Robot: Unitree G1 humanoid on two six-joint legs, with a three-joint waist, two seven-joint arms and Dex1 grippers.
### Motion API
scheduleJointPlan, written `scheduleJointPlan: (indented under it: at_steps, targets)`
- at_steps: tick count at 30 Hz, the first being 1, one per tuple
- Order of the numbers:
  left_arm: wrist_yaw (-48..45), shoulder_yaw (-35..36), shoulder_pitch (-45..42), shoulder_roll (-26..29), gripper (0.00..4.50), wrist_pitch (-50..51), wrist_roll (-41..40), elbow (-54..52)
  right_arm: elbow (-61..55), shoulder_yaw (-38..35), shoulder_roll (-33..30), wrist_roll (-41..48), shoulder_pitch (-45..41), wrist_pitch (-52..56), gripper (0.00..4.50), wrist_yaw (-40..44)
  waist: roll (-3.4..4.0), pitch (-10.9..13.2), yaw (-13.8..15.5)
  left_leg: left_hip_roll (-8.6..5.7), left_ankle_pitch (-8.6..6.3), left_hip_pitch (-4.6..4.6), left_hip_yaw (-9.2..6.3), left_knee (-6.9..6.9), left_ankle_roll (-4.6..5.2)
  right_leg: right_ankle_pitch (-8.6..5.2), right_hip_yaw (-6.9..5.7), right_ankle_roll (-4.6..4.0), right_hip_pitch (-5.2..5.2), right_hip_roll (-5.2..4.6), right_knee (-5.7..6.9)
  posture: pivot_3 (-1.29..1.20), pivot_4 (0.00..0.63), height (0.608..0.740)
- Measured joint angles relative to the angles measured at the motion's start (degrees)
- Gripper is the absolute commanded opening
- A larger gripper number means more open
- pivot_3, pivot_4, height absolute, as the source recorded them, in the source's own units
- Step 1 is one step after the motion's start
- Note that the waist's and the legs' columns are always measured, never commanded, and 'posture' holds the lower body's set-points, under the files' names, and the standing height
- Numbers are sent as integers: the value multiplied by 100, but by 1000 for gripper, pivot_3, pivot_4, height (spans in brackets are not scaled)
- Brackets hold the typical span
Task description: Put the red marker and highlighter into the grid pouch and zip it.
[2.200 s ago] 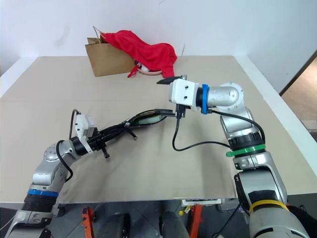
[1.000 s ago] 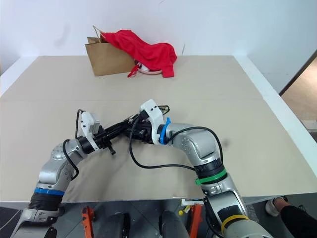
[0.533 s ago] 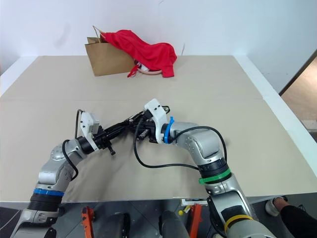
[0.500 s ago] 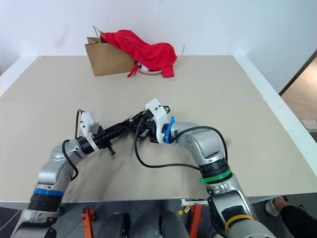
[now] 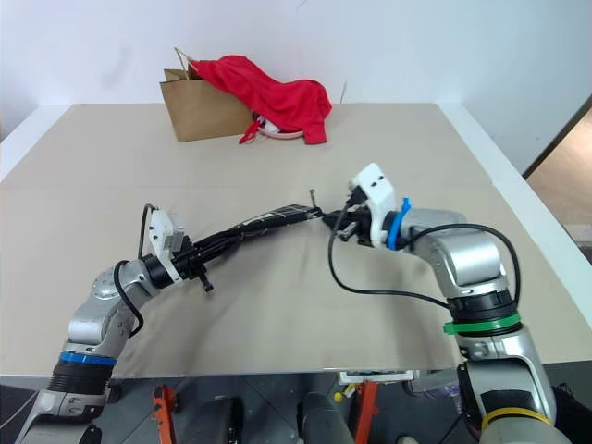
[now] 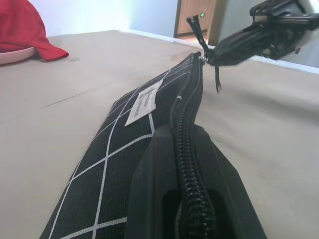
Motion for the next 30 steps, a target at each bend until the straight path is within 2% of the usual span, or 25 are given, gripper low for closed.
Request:
scheduleJointPlan:
  at_steps: [4,5,8,9,13,17,19,22,26,30]
  targets:
    - [-10,-4,1,1,0,-8,0,-2,101,1,5,-18,-6,-134,60,58,0,0,8,2,-1,0,-4,-2,1,0,-1,0,-1,5,1,0,150,740]
    - [-19,-4,7,9,0,-18,0,-2,98,1,20,-20,-3,-134,687,79,0,0,7,2,-1,0,-2,-2,1,0,0,0,0,4,0,0,150,740]
    - [-122,4,83,84,0,-58,5,-12,-37,-3,75,61,186,-111,1937,239,0,0,8,0,-1,-1,0,-2,2,0,2,0,1,0,-1,0,150,740]
    - [-144,2,117,106,0,-86,8,-12,-98,16,129,126,295,-98,2584,323,0,0,8,0,-2,-1,0,-2,3,0,3,0,0,0,-1,0,150,740]
    - [-277,-3,191,184,0,-149,9,-48,-131,-4,133,225,619,-78,4441,533,0,0,13,-4,-2,-3,0,-1,3,0,2,1,1,-6,-2,0,150,740]
    - [-489,-20,297,255,0,-230,3,-148,-193,-241,-382,357,1152,-42,4441,943,1,0,47,-13,-2,-5,-2,0,3,0,-3,1,3,-16,-5,0,150,740]
    - [-657,-66,371,294,0,-235,-6,-273,-322,-538,-834,407,1632,-153,4441,1229,1,0,70,-15,-6,-7,-1,0,7,-2,-2,4,4,-19,-11,0,150,740]
    - [-915,-263,473,302,0,-270,-10,-448,-399,-954,-1161,448,2071,-275,4441,1396,1,0,64,-14,-7,-5,3,1,8,-2,3,6,5,-16,-12,0,150,740]
    - [-1319,-691,564,254,0,-583,65,-581,-454,-1363,-1265,468,2306,-320,4441,1384,1,0,22,-5,-7,15,4,1,7,-10,8,25,16,-2,-11,0,150,740]
    - [-1641,-1032,547,210,0,-1065,316,-374,-616,-1436,-1259,474,2482,-321,4441,1326,2,0,19,3,-5,50,2,1,8,-5,10,17,42,10,-10,0,150,740]
